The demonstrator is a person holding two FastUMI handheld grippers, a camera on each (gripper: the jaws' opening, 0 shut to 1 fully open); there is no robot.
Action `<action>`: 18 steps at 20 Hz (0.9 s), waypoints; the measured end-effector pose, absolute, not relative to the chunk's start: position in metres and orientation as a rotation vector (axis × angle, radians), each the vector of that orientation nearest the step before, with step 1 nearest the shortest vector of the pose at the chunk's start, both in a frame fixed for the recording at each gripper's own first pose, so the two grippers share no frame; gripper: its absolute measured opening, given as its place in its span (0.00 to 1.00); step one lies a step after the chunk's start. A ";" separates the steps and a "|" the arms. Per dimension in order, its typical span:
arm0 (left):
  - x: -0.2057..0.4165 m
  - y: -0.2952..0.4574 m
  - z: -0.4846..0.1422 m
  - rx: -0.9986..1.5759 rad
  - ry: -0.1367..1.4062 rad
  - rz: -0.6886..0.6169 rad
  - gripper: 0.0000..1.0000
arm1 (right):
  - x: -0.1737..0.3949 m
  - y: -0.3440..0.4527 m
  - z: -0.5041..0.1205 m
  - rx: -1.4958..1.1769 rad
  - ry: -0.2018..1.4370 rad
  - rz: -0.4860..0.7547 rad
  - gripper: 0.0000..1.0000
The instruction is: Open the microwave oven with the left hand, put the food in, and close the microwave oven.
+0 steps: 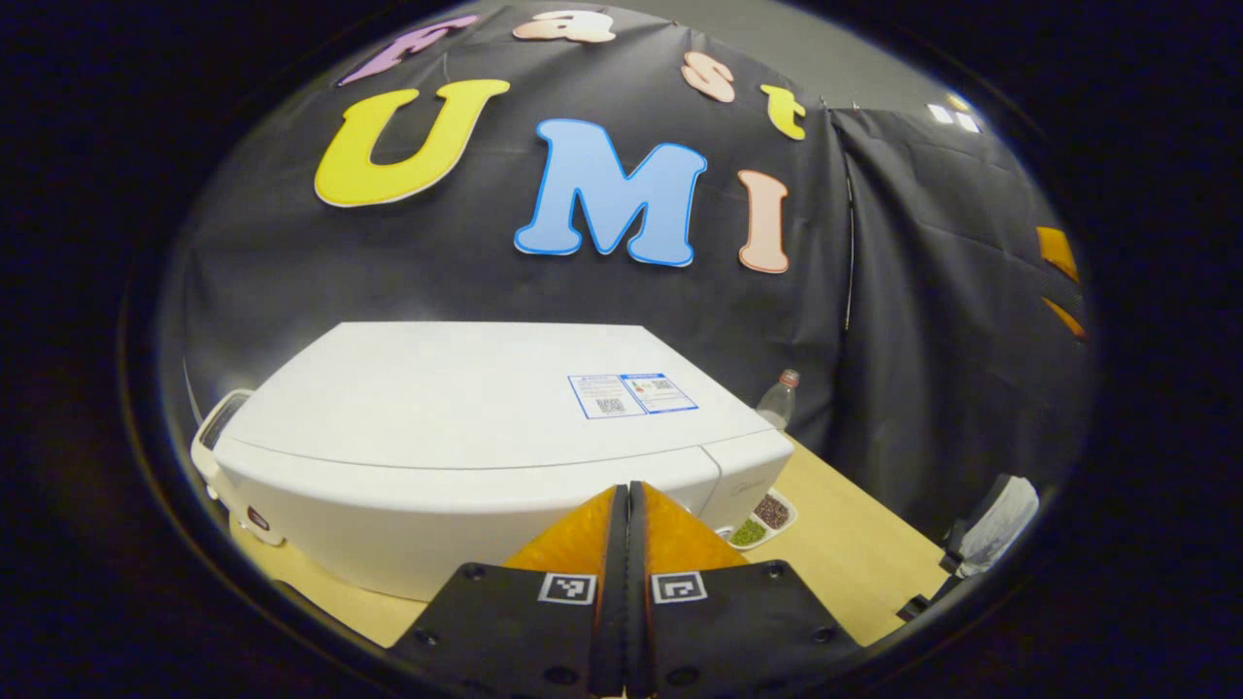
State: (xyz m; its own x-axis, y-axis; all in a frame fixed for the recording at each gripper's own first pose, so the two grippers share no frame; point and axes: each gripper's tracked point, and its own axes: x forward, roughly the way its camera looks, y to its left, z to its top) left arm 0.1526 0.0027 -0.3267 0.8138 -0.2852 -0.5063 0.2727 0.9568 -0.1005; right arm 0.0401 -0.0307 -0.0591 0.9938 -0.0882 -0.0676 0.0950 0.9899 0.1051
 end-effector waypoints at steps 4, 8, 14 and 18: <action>0.150 0.014 -0.281 -0.009 0.460 -0.232 0.08 | 0.041 -0.023 -0.059 0.104 0.060 -0.075 0.95; 0.129 0.028 -0.193 0.011 0.307 -0.186 0.08 | 0.044 -0.010 -0.063 0.106 0.068 -0.052 0.95; 0.082 0.074 -0.084 0.002 0.130 -0.060 0.06 | 0.043 0.015 -0.060 0.117 0.053 -0.007 0.95; 0.051 0.100 -0.045 0.013 0.087 -0.017 0.07 | 0.041 0.033 -0.058 0.121 0.048 0.024 0.95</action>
State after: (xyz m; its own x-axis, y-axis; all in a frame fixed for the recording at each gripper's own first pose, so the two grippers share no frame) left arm 0.0509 0.1004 -0.0452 0.9961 -0.0159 -0.0869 0.0171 0.9998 0.0124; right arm 0.0407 0.0335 -0.0577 0.9985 0.0269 -0.0467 -0.0211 0.9925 0.1208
